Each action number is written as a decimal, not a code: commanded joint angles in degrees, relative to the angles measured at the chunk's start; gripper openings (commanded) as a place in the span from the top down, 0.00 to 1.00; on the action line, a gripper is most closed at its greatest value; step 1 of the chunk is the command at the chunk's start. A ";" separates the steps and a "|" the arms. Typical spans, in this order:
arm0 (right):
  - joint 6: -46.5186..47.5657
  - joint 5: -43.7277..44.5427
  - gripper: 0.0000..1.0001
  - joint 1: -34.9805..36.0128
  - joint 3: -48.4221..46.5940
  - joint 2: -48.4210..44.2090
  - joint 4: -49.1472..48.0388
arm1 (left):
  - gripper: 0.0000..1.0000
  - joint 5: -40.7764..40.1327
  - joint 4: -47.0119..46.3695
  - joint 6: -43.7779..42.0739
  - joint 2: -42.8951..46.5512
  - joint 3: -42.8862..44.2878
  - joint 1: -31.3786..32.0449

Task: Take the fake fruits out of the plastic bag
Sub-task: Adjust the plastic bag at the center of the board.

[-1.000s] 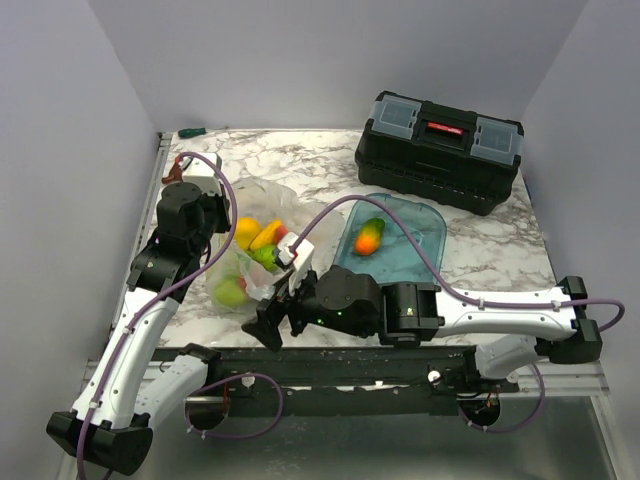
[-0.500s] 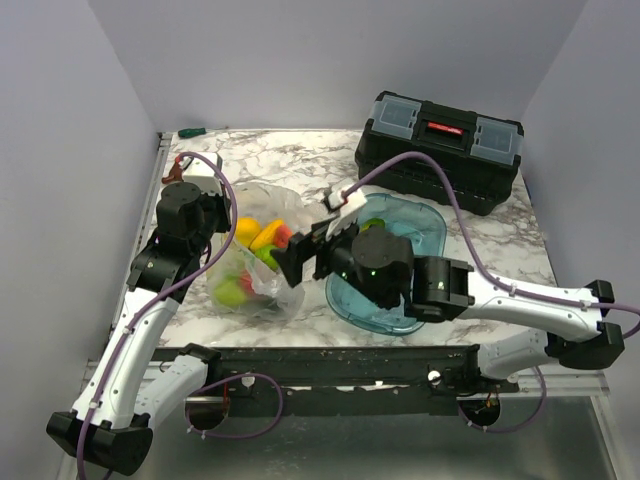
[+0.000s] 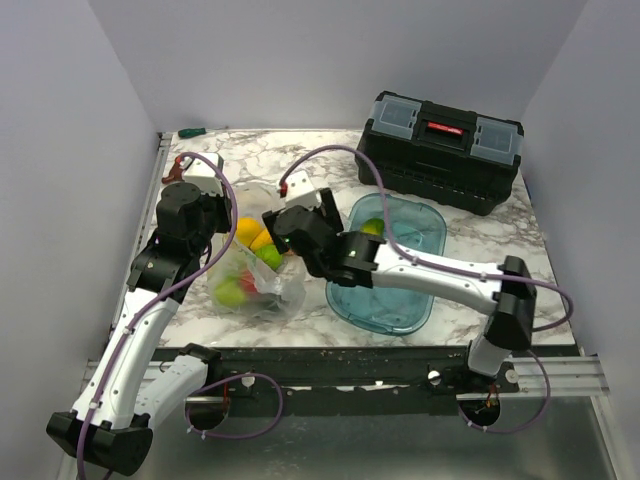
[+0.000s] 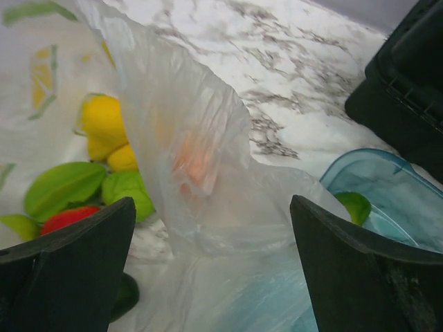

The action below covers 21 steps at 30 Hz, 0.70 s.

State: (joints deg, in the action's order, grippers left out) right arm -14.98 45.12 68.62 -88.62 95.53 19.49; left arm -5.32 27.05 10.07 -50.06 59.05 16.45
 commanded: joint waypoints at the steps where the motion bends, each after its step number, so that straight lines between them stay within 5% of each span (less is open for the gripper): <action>1: 3.47 11.26 0.04 0.35 -3.38 7.46 3.98 | 1.00 1.98 -1.30 -0.40 1.01 -0.47 -0.28; 9: 2.84 31.07 0.10 0.31 -6.27 12.01 3.01 | 1.00 2.07 -1.03 -0.22 1.29 -0.25 -0.19; 16: 36.27 25.58 0.62 -0.91 4.89 5.48 -36.60 | 1.00 2.70 -1.35 0.04 1.59 -0.52 -0.21; 21: 30.14 11.71 0.91 -3.38 1.61 3.36 -26.36 | 1.00 2.69 -1.22 -0.18 1.64 -0.50 -0.10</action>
State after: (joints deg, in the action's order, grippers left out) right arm 14.72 67.57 67.44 -85.12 101.51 -7.27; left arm -3.97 27.05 10.09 -49.19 59.05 16.47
